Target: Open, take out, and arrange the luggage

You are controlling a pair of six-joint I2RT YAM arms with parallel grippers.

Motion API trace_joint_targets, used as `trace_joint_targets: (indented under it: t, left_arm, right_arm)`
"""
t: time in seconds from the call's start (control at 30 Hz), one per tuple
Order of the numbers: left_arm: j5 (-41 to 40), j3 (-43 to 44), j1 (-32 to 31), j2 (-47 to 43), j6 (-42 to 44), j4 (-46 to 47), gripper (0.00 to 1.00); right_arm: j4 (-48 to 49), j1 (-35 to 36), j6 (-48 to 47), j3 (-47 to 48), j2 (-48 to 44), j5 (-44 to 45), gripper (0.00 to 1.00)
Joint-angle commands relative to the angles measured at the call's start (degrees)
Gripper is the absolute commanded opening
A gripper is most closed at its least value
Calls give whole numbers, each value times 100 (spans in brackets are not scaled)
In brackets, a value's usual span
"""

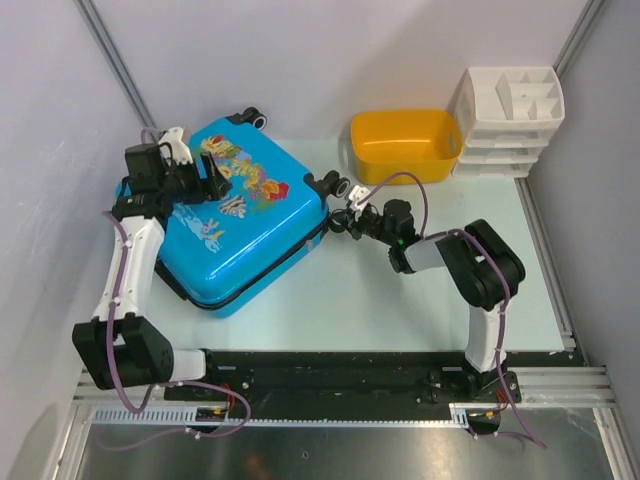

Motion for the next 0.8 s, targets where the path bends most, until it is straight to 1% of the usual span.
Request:
trace_joint_targets:
  t: [0.0, 0.13, 0.2, 0.4, 0.43, 0.47, 0.5, 0.7, 0.77]
  left_arm:
    - [-83, 351, 18, 394, 358, -367, 83]
    - [-232, 580, 9, 658, 516, -508, 83]
    - [-294, 711, 18, 799, 552, -552, 83]
    - [-276, 1045, 18, 1106, 552, -649, 83]
    - [-267, 1081, 18, 1168, 552, -666, 83]
    - [-250, 1142, 18, 1194, 552, -684, 83]
    - [-215, 1169, 18, 1238, 552, -684, 82]
    - [-162, 1388, -17, 1449, 526, -763, 82]
    - [-153, 1397, -52, 1485, 534, -798, 82]
  right_arm:
    - [1367, -372, 195, 738, 507, -173, 0]
    - [1930, -530, 405, 1353, 1226, -367, 0]
    - [2228, -539, 528, 1512, 1412, -463, 0]
    - [2984, -530, 1494, 2154, 2142, -534, 0]
    - [3073, -522, 1522, 2242, 2247, -525, 0]
    - [3152, -513, 1862, 2443, 2413, -516, 0]
    - [3248, -495, 1978, 2540, 2519, -507, 0]
    - [3302, -399, 2813, 3427, 3178, -350, 0]
    - [3302, -363, 2875, 3499, 3258, -305, 0]
